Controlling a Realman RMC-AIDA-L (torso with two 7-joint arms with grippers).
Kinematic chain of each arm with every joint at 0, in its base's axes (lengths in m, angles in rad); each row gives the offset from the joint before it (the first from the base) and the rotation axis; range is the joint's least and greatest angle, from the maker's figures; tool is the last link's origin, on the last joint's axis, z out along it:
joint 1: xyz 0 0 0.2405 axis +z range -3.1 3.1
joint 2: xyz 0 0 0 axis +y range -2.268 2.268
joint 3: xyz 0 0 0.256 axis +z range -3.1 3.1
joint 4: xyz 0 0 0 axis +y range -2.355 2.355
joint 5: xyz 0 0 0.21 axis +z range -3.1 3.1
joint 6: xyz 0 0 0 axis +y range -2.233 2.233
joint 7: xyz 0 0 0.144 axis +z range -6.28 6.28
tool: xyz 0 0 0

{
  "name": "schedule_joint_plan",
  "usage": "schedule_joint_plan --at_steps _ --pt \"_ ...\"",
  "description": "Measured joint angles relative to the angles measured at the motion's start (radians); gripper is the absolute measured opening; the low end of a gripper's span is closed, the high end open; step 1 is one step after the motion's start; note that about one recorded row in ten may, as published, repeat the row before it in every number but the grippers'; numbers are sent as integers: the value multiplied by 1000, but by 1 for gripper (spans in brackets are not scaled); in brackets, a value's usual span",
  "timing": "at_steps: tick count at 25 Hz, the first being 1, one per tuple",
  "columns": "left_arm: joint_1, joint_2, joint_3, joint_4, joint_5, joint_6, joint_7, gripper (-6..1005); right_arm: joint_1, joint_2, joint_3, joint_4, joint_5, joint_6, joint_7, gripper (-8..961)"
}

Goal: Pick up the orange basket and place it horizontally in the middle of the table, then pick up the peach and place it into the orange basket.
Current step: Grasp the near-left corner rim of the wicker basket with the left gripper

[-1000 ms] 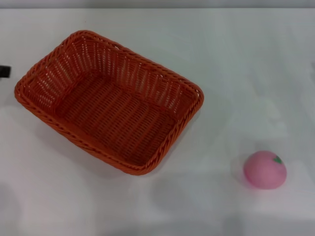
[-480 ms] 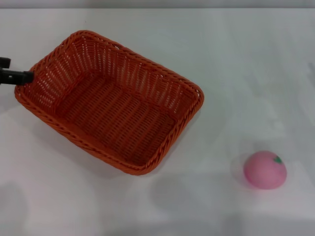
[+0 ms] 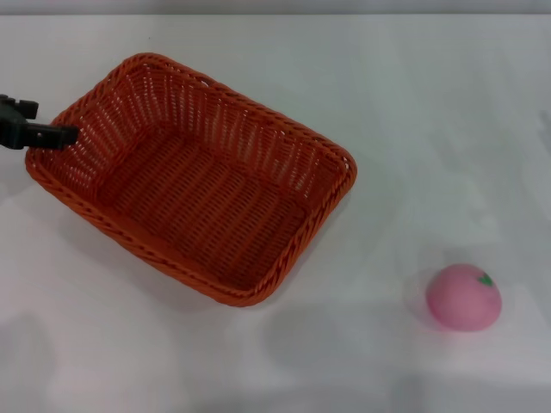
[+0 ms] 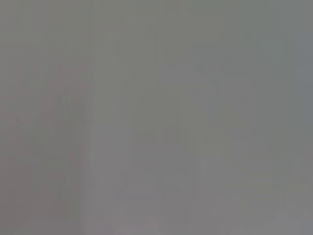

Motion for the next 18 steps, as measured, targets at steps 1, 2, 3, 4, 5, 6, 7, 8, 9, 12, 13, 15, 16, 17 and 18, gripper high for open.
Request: schedule_joint_plan --at_steps 1,2,3,4,5,6,7,8,9,12,13,15,16,17,18 --pt "-2 0 0 8 0 8 3 860 0 0 0 0 0 0 0 849" --pt "-5 0 0 16 0 16 5 860 0 0 0 1 0 0 0 849" --pt "-9 0 0 25 1 23 7 860 0 0 0 1 0 0 0 849" --pt "-15 0 0 37 2 31 10 860 0 0 0 1 0 0 0 849" --pt "-22 -1 0 49 4 41 12 860 1 0 0 1 0 0 0 849" --pt "-22 -1 0 49 4 41 12 860 1 0 0 1 0 0 0 849" --pt "-27 -2 0 60 5 49 15 860 1 0 0 1 0 1 0 849" --pt "-31 -3 0 69 6 56 18 860 2 0 0 1 0 1 0 849" --pt "-34 -4 1 78 8 61 20 860 3 0 0 1 0 1 0 849" --pt "-39 -6 25 94 8 79 23 860 4 0 0 1 0 1 0 849" --pt "-40 -8 34 98 6 86 23 860 4 0 0 1 0 1 0 849" --pt "-44 -14 40 101 6 93 22 860 5 1 0 1 0 1 0 849" --pt "-45 -16 40 102 8 93 23 860 6 1 0 1 0 0 0 848" --pt "-46 -19 43 103 9 93 23 860 6 1 0 1 0 -2 0 848" --pt "-46 -19 47 102 10 94 23 860 7 2 0 1 0 -4 0 848"
